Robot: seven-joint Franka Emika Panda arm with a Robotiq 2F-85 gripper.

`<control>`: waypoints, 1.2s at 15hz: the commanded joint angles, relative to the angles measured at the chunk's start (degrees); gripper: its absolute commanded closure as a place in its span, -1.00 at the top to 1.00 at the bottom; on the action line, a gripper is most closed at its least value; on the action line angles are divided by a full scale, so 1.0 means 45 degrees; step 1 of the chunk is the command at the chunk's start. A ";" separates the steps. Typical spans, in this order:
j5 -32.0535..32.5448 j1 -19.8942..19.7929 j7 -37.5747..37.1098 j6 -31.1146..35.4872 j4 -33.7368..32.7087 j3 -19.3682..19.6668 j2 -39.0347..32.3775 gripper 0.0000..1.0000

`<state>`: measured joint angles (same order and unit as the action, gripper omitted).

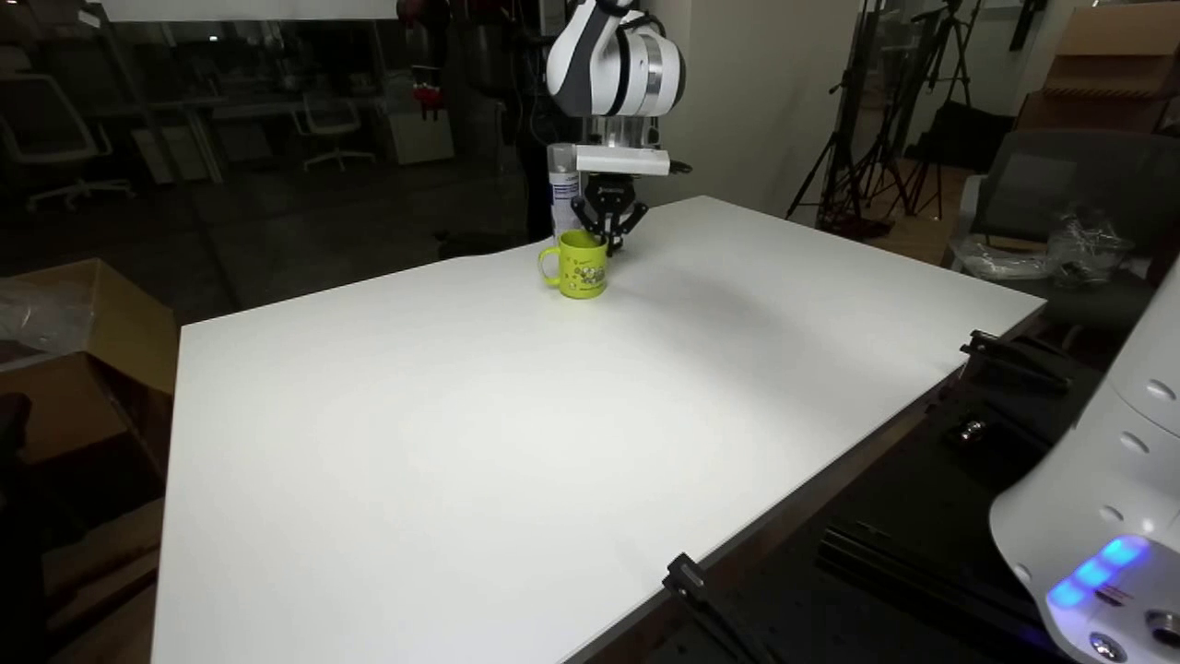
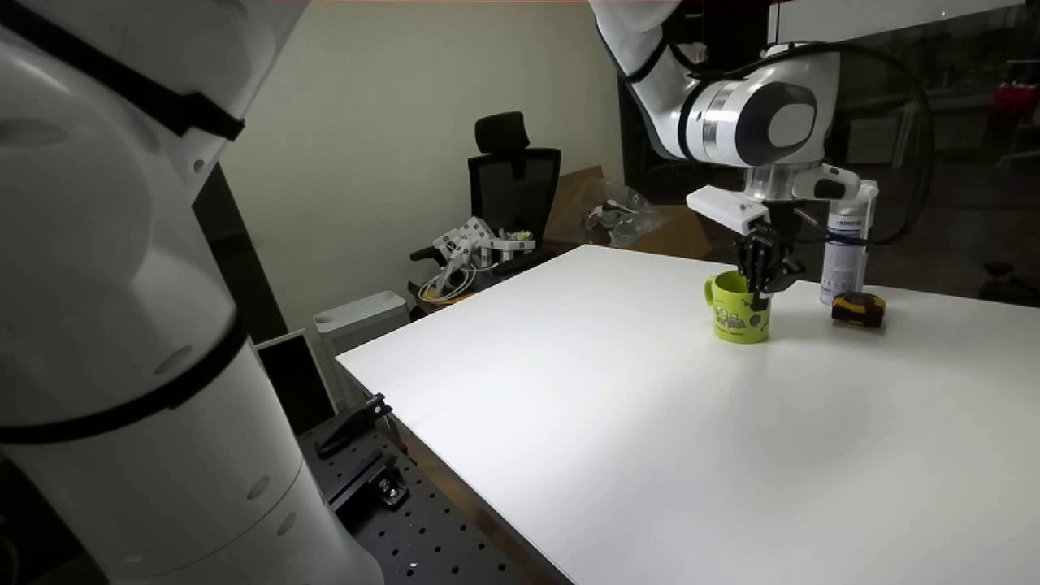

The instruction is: Move the mug backwards then forwards.

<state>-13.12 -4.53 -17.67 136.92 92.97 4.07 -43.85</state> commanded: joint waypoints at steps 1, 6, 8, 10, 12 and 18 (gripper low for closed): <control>-0.1358 -0.0175 -0.0909 0.1602 0.3150 -0.0050 0.1571 -0.95; -0.3483 -0.0237 -0.1672 0.3683 0.6659 -0.0009 0.3553 -0.95; -0.4295 -0.0250 -0.2004 0.4388 0.8144 -0.0036 0.4400 -0.95; -0.5036 -0.0156 -0.2433 0.4931 0.9654 0.0027 0.5256 -0.95; -0.6145 -0.0168 -0.2574 0.5567 1.1191 -0.0076 0.6205 -0.95; -0.7819 -0.0126 0.0628 0.6030 1.2148 -0.1256 0.6547 0.12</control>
<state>-48.50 -5.61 -19.45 165.84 150.30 1.00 -12.97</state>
